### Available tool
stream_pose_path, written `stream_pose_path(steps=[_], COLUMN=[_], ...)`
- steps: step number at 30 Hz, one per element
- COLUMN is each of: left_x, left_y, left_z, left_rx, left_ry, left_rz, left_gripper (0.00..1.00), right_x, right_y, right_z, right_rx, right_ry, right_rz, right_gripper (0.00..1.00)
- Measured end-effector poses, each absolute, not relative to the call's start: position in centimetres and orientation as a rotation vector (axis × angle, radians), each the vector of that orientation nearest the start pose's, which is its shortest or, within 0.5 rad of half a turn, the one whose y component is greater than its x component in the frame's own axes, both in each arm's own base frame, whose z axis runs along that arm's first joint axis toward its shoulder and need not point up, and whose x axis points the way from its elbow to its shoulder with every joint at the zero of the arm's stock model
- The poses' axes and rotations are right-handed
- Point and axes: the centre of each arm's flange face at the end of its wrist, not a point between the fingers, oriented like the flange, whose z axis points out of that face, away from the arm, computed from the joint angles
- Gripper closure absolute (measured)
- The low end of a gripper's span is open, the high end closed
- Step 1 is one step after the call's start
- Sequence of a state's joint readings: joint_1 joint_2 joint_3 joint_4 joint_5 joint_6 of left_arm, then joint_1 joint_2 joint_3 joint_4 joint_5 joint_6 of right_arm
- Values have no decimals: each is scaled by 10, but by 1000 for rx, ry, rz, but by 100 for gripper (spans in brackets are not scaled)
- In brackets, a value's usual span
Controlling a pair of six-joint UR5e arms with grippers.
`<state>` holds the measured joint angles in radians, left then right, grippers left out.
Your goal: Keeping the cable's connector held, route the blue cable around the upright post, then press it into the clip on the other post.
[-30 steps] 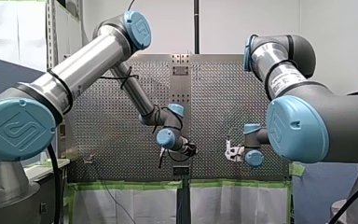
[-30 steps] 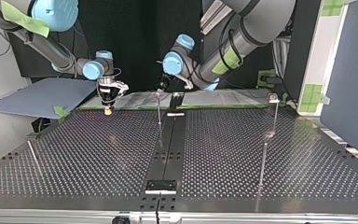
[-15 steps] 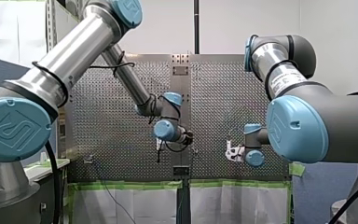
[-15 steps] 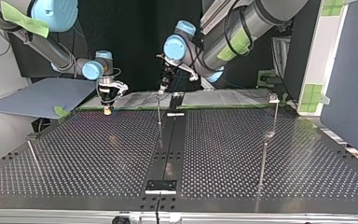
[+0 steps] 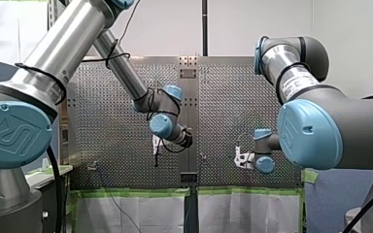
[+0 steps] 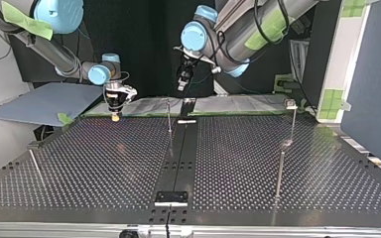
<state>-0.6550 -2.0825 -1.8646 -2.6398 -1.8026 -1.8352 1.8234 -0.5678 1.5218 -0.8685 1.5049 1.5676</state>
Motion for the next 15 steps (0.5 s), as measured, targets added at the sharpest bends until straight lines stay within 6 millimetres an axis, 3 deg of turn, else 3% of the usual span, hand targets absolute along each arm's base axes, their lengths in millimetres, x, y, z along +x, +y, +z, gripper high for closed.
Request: stream_pose_path(steps=[15], left_x=[326], left_y=[-374], left_z=[157], left_rx=[92], left_ry=[1842], left_rz=[-413], left_gripper=[10], right_x=[303], right_y=[-619], right_z=[-39], right_rx=[1516], right_ry=[-1099], right_rz=[1387], right_gripper=[100])
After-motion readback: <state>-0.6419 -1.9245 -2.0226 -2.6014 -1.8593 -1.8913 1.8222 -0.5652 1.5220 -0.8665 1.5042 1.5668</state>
